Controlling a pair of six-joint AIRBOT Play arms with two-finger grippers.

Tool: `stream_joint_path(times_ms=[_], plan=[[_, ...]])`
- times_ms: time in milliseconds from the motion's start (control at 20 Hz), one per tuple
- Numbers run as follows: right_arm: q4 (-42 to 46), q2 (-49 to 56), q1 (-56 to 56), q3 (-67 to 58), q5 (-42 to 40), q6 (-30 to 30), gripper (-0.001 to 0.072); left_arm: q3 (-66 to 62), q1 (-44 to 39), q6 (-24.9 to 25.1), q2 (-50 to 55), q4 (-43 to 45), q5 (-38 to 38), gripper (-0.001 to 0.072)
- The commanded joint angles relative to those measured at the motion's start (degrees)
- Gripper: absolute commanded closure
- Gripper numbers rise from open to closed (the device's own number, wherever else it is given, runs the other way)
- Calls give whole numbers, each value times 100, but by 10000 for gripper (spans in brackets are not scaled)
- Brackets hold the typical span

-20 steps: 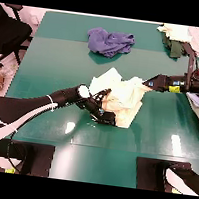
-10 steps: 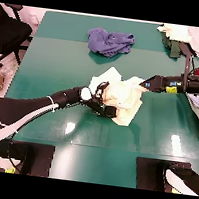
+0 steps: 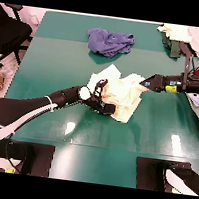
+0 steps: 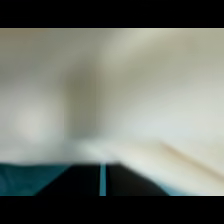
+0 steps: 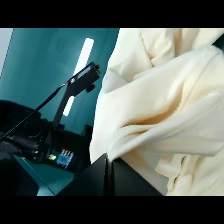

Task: Fold the shirts.

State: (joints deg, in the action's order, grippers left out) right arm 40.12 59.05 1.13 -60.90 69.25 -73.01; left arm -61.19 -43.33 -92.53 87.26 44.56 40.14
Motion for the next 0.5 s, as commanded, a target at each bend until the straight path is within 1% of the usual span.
stream_joint_path(times_ms=[0, 50, 200, 250, 300, 350, 450], plan=[[-24, -181, -564, -7, -378, -103, 687, -11, -2, 48, -754, 719, 927, 684], [-105, -308, -796, -7, -533, -131, 687, -11, -2, -144, -1119, 1207, 1180, 684], [-649, -758, -1624, -9, -1047, -153, 687, -11, 4, -973, -2468, 3342, 2048, 684], [-883, -916, -1871, -9, -1128, -149, 687, -15, 4, -1115, -2935, 3998, 2247, 684], [-1161, -1086, -2120, -33, -1132, -129, 687, -76, 4, -1276, -3427, 4725, 2404, 683], [-1423, -1244, -2295, -122, -1084, 17, 687, -205, 4, -1381, -3838, 5368, 2455, 683], [-1816, -1567, -2457, -420, -1049, 247, 687, -682, 4, -1593, -4463, 6634, 2393, 683]])
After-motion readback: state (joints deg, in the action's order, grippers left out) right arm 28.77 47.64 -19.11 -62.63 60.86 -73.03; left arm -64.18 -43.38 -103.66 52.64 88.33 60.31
